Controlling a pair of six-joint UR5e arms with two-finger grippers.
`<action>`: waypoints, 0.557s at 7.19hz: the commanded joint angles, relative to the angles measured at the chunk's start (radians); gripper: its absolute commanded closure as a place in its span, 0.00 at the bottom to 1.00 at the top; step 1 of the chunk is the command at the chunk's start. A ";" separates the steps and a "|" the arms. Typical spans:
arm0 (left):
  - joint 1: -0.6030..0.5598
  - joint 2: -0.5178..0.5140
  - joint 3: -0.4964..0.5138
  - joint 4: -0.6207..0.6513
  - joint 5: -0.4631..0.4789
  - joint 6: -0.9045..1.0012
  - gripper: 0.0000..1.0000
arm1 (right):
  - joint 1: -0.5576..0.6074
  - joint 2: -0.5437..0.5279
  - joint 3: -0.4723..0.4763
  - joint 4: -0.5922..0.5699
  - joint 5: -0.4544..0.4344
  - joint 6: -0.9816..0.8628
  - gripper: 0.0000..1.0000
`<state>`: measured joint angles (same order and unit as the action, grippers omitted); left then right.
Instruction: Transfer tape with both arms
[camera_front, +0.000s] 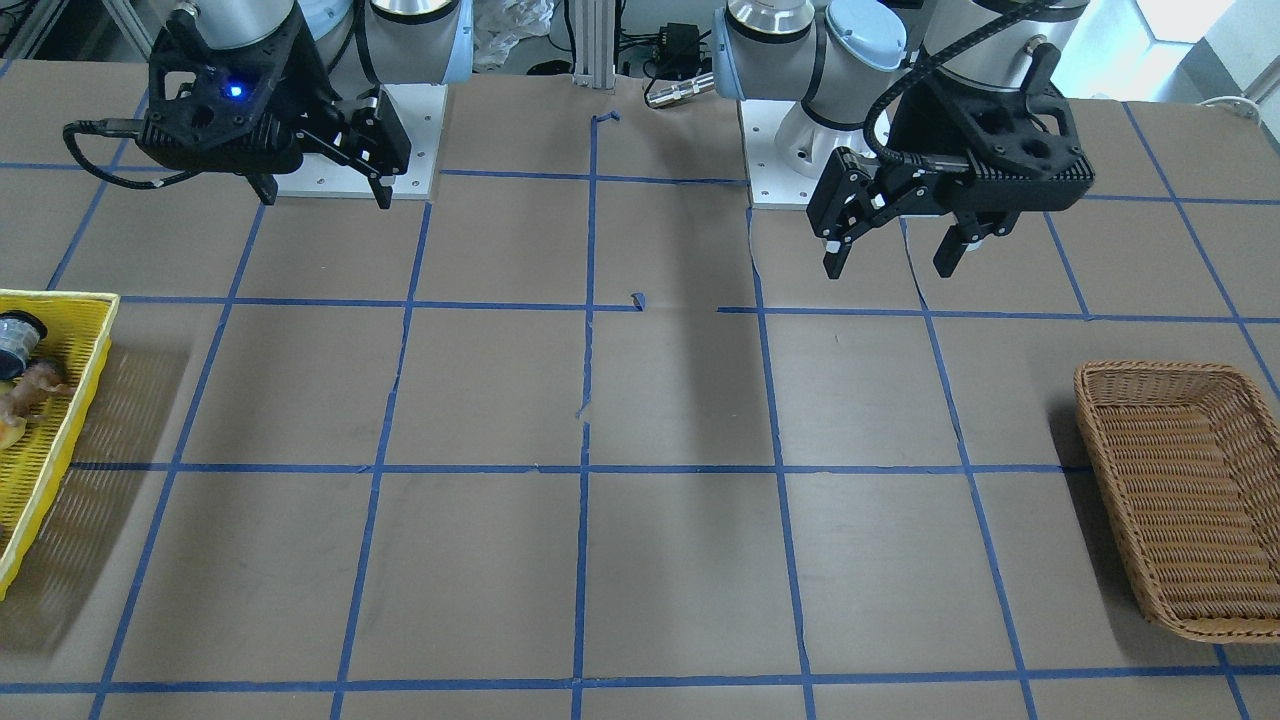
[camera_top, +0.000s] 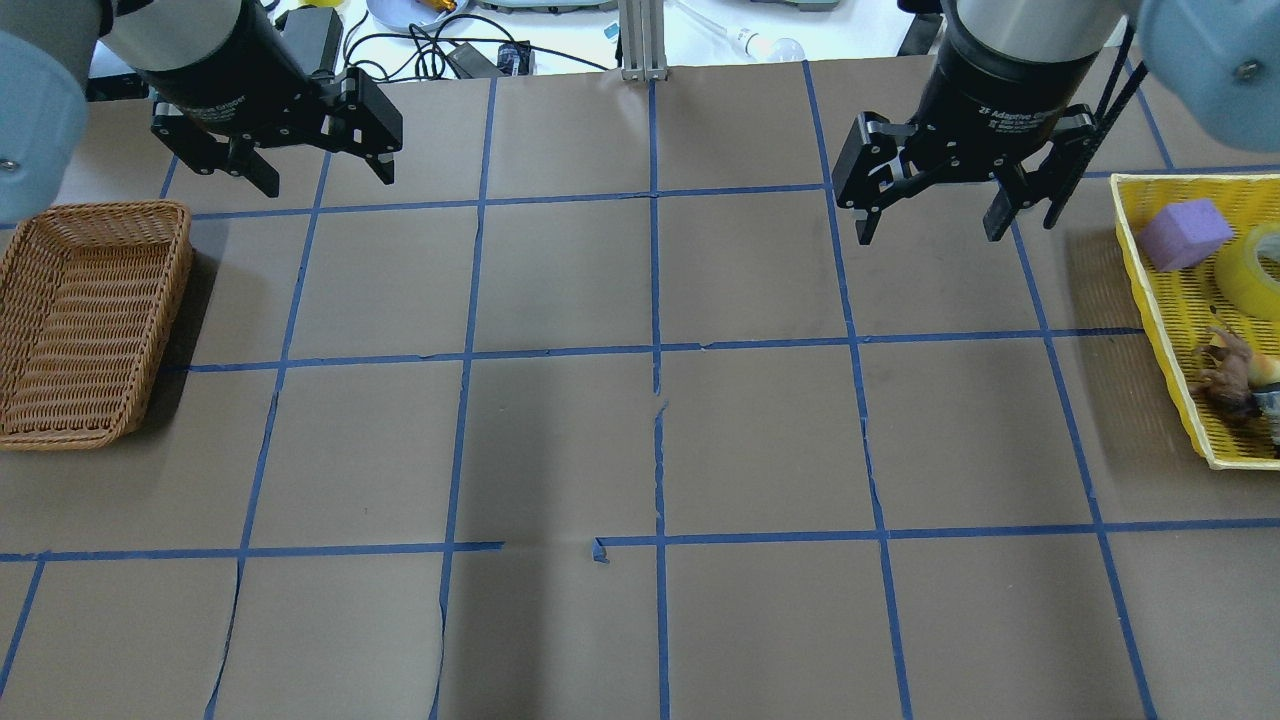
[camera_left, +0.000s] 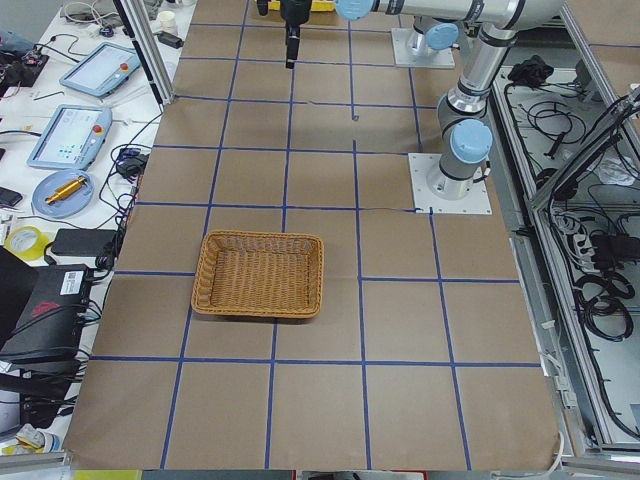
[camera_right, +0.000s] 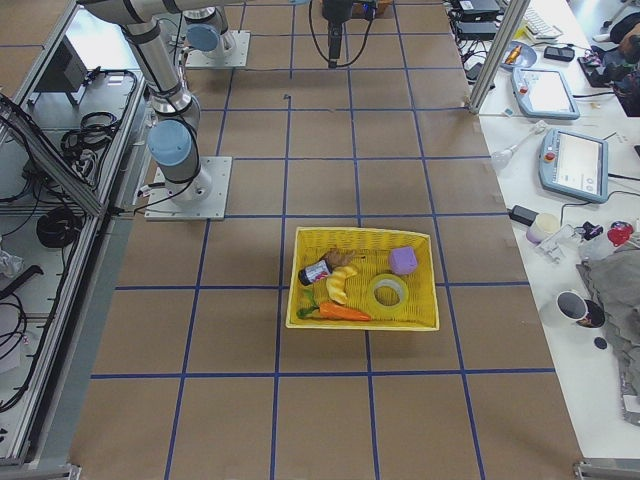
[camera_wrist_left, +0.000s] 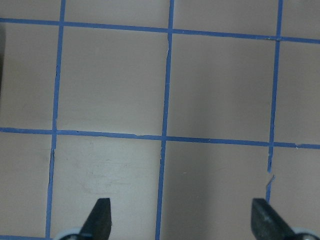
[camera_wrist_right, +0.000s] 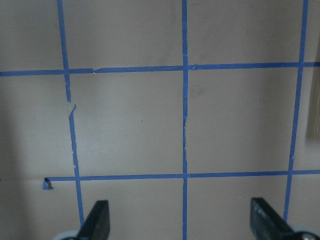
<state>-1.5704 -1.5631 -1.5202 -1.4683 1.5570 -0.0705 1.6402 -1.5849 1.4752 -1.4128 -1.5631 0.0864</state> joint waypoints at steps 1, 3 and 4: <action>0.000 0.000 0.000 0.000 0.000 0.000 0.00 | 0.001 0.000 0.002 -0.001 -0.002 0.000 0.00; -0.003 0.000 -0.003 0.000 0.000 -0.003 0.00 | -0.010 0.002 0.001 -0.006 0.000 -0.011 0.00; -0.003 0.000 0.000 0.000 -0.001 -0.003 0.00 | -0.017 0.003 -0.001 -0.008 -0.012 -0.046 0.00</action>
<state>-1.5727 -1.5631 -1.5209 -1.4680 1.5563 -0.0729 1.6324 -1.5829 1.4758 -1.4180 -1.5655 0.0697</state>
